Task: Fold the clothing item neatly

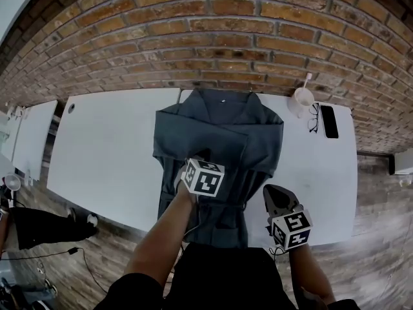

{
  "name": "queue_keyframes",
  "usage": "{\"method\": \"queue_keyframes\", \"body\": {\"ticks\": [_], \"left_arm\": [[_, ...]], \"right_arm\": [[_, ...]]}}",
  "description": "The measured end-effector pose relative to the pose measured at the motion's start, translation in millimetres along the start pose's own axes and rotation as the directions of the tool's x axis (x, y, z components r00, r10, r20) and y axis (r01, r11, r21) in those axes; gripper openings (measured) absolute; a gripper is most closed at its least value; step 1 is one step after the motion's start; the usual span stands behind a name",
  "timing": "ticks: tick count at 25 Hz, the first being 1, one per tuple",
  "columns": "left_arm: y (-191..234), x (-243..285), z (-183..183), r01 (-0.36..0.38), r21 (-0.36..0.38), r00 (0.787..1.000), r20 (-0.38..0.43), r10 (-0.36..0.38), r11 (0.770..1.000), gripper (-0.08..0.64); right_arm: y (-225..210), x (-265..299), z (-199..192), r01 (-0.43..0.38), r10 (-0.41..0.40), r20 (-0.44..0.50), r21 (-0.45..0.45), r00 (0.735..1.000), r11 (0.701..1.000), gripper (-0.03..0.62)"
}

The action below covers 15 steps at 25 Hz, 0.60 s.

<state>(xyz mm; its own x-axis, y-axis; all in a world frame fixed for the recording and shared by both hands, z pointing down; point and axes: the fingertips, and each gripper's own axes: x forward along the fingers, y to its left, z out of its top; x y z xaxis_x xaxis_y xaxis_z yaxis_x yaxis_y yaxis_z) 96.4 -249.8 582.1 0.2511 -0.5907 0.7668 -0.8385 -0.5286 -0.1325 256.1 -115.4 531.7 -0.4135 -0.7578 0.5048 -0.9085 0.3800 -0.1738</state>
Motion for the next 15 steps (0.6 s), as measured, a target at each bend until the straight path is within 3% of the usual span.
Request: {"method": "queue_keyframes", "body": {"ticks": [7, 15], "left_arm": [[57.3, 0.6, 13.8, -0.058, 0.036, 0.998, 0.028, 0.057, 0.998, 0.0], [108.0, 19.4, 68.7, -0.07, 0.06, 0.989, 0.137, 0.061, 0.996, 0.002]], "right_arm": [[-16.0, 31.2, 42.7, 0.017, -0.015, 0.026, -0.085, 1.0, 0.996, 0.002], [-61.5, 89.9, 113.8, 0.095, -0.084, 0.071, -0.159, 0.994, 0.983, 0.002]]}}
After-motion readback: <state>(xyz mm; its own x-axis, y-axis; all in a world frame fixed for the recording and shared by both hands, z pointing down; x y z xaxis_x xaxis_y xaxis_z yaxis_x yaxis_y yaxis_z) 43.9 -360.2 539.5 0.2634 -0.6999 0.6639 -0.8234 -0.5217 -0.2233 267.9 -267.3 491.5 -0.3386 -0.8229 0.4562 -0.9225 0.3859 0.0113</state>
